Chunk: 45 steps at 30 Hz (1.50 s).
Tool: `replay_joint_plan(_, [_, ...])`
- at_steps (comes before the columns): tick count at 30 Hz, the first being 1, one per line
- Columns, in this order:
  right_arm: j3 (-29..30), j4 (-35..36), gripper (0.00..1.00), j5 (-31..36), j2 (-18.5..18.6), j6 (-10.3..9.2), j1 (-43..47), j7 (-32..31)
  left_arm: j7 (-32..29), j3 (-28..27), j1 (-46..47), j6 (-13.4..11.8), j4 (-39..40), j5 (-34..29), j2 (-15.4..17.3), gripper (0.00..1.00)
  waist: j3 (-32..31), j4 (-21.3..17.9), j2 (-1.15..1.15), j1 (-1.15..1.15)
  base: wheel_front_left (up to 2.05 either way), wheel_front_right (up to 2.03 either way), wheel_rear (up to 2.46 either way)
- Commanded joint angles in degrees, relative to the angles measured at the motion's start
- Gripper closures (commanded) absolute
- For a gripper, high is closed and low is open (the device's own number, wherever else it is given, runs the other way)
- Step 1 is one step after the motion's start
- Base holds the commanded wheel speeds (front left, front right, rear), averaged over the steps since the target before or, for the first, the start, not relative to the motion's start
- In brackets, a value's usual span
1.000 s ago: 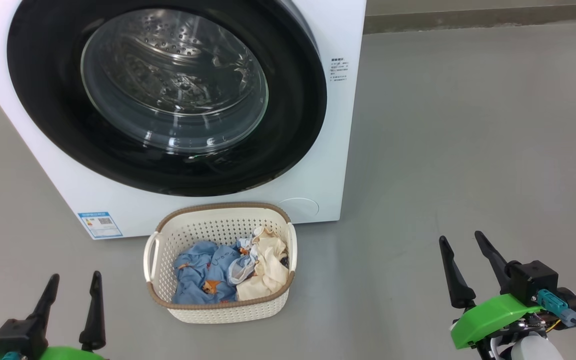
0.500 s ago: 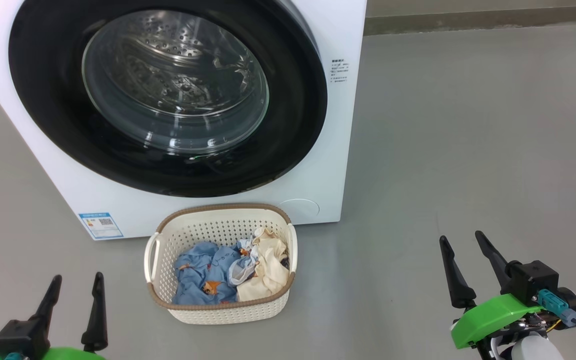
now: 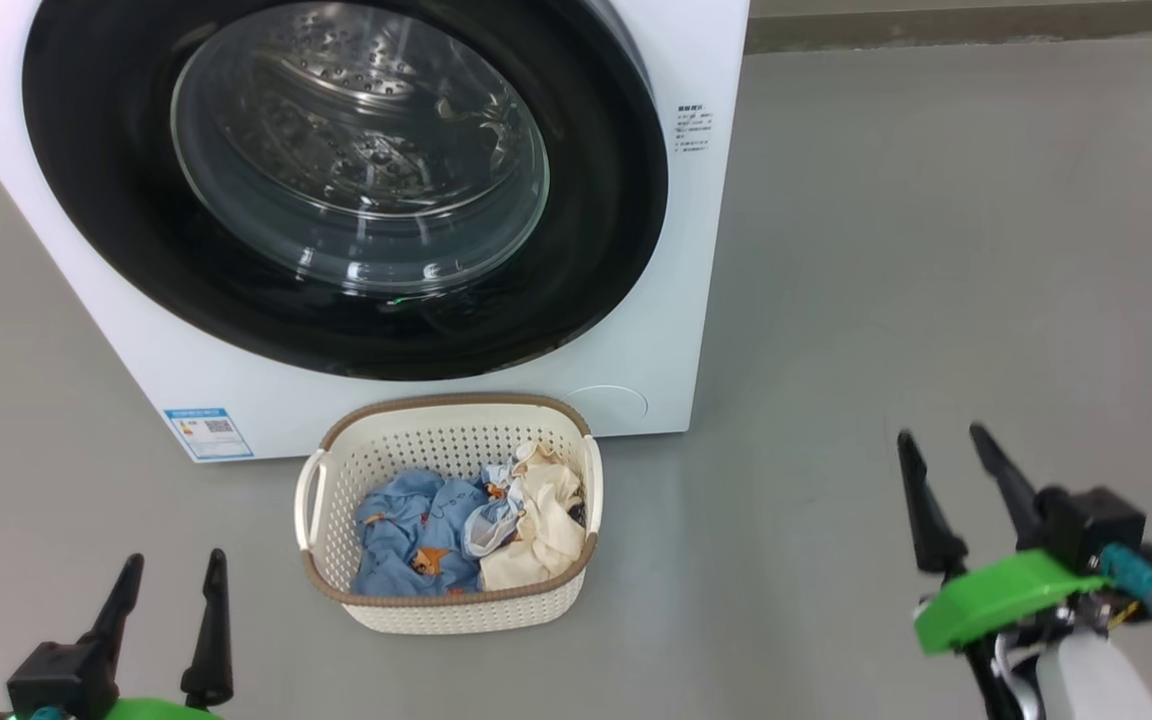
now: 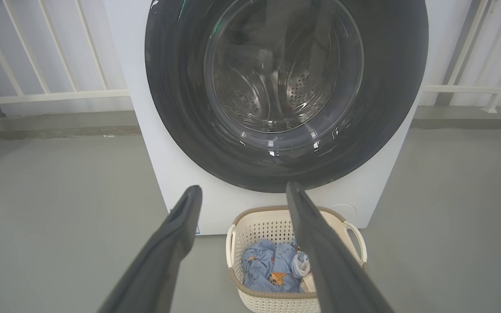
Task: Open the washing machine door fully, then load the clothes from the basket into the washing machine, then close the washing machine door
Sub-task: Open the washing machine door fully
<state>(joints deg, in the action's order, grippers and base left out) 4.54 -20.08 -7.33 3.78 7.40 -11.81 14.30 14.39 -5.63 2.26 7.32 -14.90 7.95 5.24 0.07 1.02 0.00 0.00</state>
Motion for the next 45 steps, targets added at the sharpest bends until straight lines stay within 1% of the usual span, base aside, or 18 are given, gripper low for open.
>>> replay_joint_plan(1, [-1.38, 1.70, 0.00, -1.23, 0.73, 0.09, -3.95, 0.70, 0.61, -1.45, 0.99, 0.01, 1.17, -0.25, 0.88, 0.00, 0.31, 0.22, 0.00, 0.00, 0.00, 0.00, 0.00])
replay_joint_plan(3, [-1.55, 1.67, 0.00, -1.92, 0.91, 0.09, -4.92, 0.70, 0.61, -1.24, 0.99, 0.02, 1.09, -0.26, 0.82, 0.00, 0.51, 0.31, 0.00, 0.00, 0.00, 0.00, 0.00])
replay_joint_plan(7, [-1.94, 1.27, 0.00, -4.96, 2.18, 0.09, -10.09, 0.70, 0.61, -0.74, 1.31, 0.04, 0.84, -0.15, 0.66, 0.00, 1.15, 0.79, 0.00, 0.00, 0.00, 0.00, 0.00])
replay_joint_plan(12, [-0.26, -0.32, 0.00, -12.33, 2.91, 0.09, -19.00, -0.84, 0.61, 0.21, 2.13, 0.07, 0.60, -0.22, 0.56, 0.00, 2.36, 1.91, 0.00, 0.00, 0.00, 0.00, 0.00])
replay_joint_plan(15, [2.03, -1.93, 0.00, -18.51, 3.08, 0.09, -24.83, -2.26, 0.61, 0.56, 2.68, 0.09, 0.49, -0.14, 0.61, 0.00, 3.21, 2.72, 0.00, 0.00, 0.00, 0.00, 0.00])
replay_joint_plan(16, [3.60, -2.76, 0.00, -21.21, 2.73, 0.09, -26.75, -2.77, 0.61, 0.65, 2.82, 0.09, 0.46, -0.07, 0.62, 0.00, 3.52, 2.97, 0.00, 0.00, 0.00, 0.00, 0.00])
replay_joint_plan(17, [5.07, -3.72, 0.07, -23.32, 2.61, 0.09, -28.66, -3.36, 0.61, 0.77, 2.95, 0.10, 0.40, -0.05, 0.67, 0.00, 3.83, 3.27, 0.00, 0.00, 0.00, 0.00, 0.00])
replay_joint_plan(18, [6.08, -4.50, 0.39, -24.85, 2.74, 0.09, -30.55, -3.71, 0.61, 0.88, 3.13, 0.10, 0.36, 0.05, 0.68, 0.00, 4.18, 3.59, 0.00, 0.00, 0.00, 0.00, 0.00])
replay_joint_plan(19, [7.82, -5.71, 0.61, -27.26, 2.45, 0.09, -32.38, -4.23, 0.61, 1.00, 3.35, 0.11, 0.37, 0.15, 0.68, 0.00, 4.53, 3.90, 0.00, 0.00, 0.00, 0.00, 0.00])
replay_joint_plan(20, [9.66, -7.10, 1.00, -29.33, 2.26, 0.09, -34.16, -4.72, 0.61, 1.16, 3.59, 0.11, 0.39, 0.22, 0.69, 0.00, 4.89, 4.25, 0.00, 0.00, 0.00, 0.00, 0.00])
replay_joint_plan(26, [20.39, -16.83, 1.00, -40.84, 1.16, 0.09, -43.57, -7.87, 0.61, 2.50, 5.36, 0.14, 0.22, 0.64, 0.64, 0.00, 7.21, 6.47, 0.00, 0.00, 0.00, 0.00, 0.00])
replay_joint_plan(30, [25.40, -23.77, 1.00, -44.82, 1.32, 0.09, -48.63, -10.24, 0.61, 3.35, 6.69, 0.15, 0.15, 1.00, 0.62, 0.00, 9.13, 7.90, 0.00, 0.00, 0.00, 0.00, 0.00])
replay_joint_plan(35, [26.79, -30.33, 1.00, -46.46, 1.76, 0.09, -54.93, -15.33, 0.61, 4.39, 8.45, 0.15, 0.16, 1.65, 0.57, 0.00, 11.87, 9.60, 0.00, 0.00, 0.00, 0.00, 0.00])
replay_joint_plan(39, [26.10, -33.72, 1.00, -45.07, 2.77, 0.09, -59.56, -17.18, 0.61, 5.07, 9.89, 0.16, 0.02, 2.39, 0.24, 0.00, 13.98, 10.94, 0.00, 0.00, 0.00, 0.00, 0.00])
replay_joint_plan(45, [25.70, -38.07, 1.00, -44.15, 3.27, 0.09, -64.67, -20.28, 0.61, 5.83, 11.29, 0.16, -0.06, 3.01, -0.28, 0.00, 15.92, 12.62, 0.00, 0.00, 0.00, 0.00, 0.00])
